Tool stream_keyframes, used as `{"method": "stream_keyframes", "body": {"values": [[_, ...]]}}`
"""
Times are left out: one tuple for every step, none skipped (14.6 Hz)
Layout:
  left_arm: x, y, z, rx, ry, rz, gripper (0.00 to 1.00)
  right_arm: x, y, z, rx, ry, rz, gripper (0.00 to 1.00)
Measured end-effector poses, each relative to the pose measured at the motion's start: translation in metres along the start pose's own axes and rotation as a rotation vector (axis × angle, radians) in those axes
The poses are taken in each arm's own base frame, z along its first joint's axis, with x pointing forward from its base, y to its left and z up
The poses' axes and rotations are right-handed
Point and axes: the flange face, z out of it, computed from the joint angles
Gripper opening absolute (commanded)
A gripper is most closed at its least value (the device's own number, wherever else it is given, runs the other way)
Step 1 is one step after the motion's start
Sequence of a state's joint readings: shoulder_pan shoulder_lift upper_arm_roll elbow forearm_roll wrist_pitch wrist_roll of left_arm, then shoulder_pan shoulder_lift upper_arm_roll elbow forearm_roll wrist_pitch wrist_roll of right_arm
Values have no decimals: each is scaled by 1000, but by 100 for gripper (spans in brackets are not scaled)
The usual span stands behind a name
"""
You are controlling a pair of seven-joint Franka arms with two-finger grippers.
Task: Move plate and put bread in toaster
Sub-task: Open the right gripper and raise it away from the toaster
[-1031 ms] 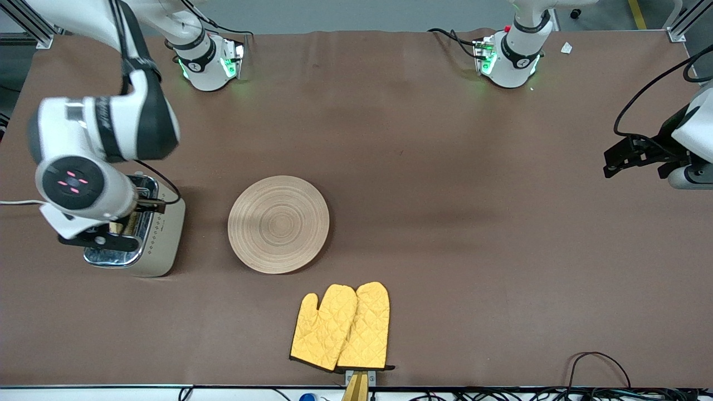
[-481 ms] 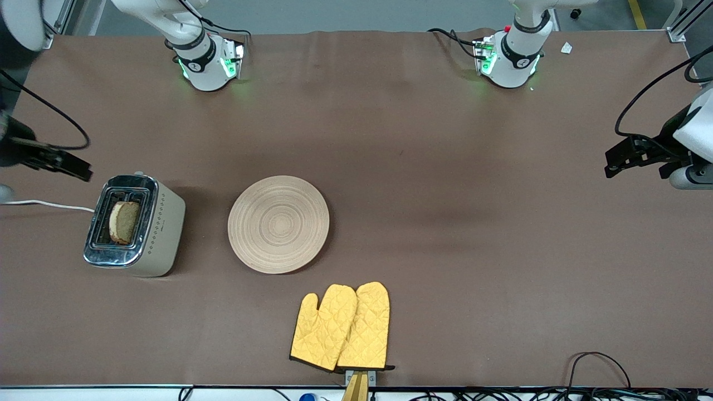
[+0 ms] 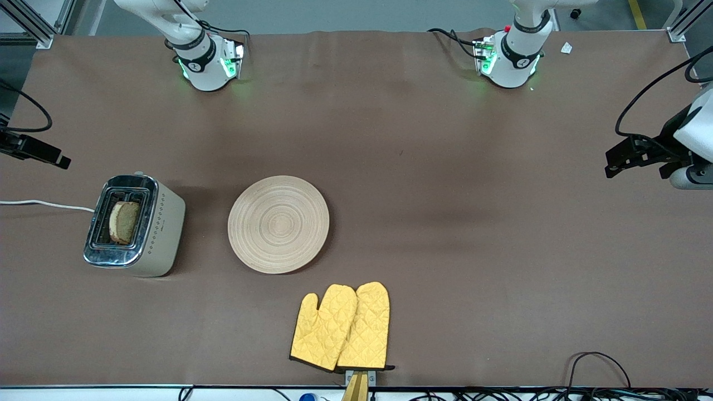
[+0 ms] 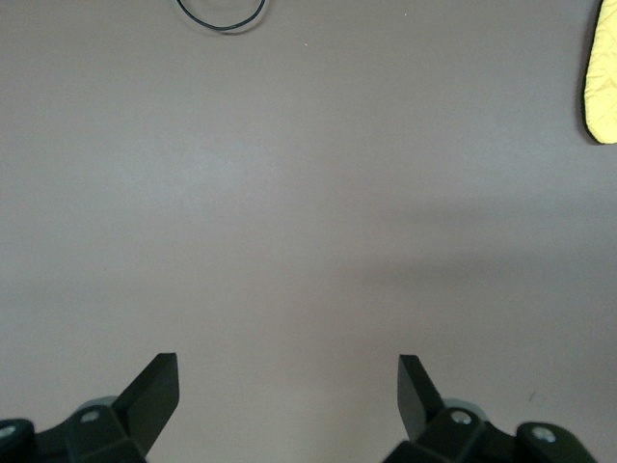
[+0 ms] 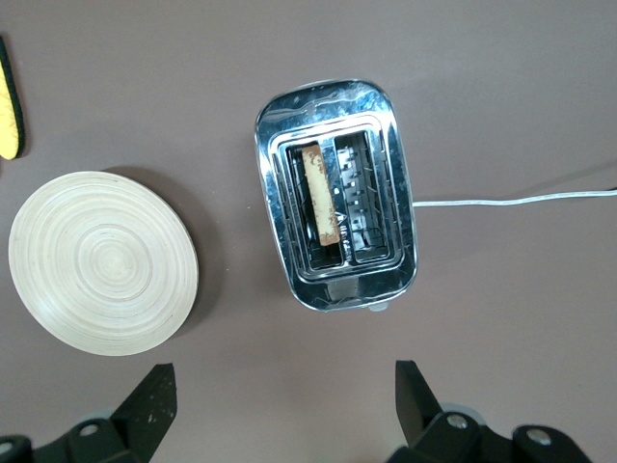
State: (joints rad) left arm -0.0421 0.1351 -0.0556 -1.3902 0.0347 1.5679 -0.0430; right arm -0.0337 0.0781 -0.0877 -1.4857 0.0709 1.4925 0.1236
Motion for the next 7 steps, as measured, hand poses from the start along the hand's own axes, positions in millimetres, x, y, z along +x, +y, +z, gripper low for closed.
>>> {"method": "stream_keyframes", "body": {"values": [[0, 0, 0, 0, 0, 0, 100, -3, -3, 1, 4, 6, -6, 100], [0, 0, 0, 0, 0, 0, 100, -8, -6, 1, 7, 11, -14, 100], [0, 0, 0, 0, 0, 0, 100, -13, -11, 0, 8, 15, -25, 100], [0, 0, 0, 0, 0, 0, 100, -17, -15, -2, 5, 18, -41, 100], [0, 0, 0, 0, 0, 0, 100, -20, -18, -4, -1, 24, -64, 100], [0, 0, 0, 0, 0, 0, 100, -21, -18, -5, -9, 30, -91, 100], [0, 0, 0, 0, 0, 0, 100, -21, -16, -6, -12, 36, -122, 100]]}}
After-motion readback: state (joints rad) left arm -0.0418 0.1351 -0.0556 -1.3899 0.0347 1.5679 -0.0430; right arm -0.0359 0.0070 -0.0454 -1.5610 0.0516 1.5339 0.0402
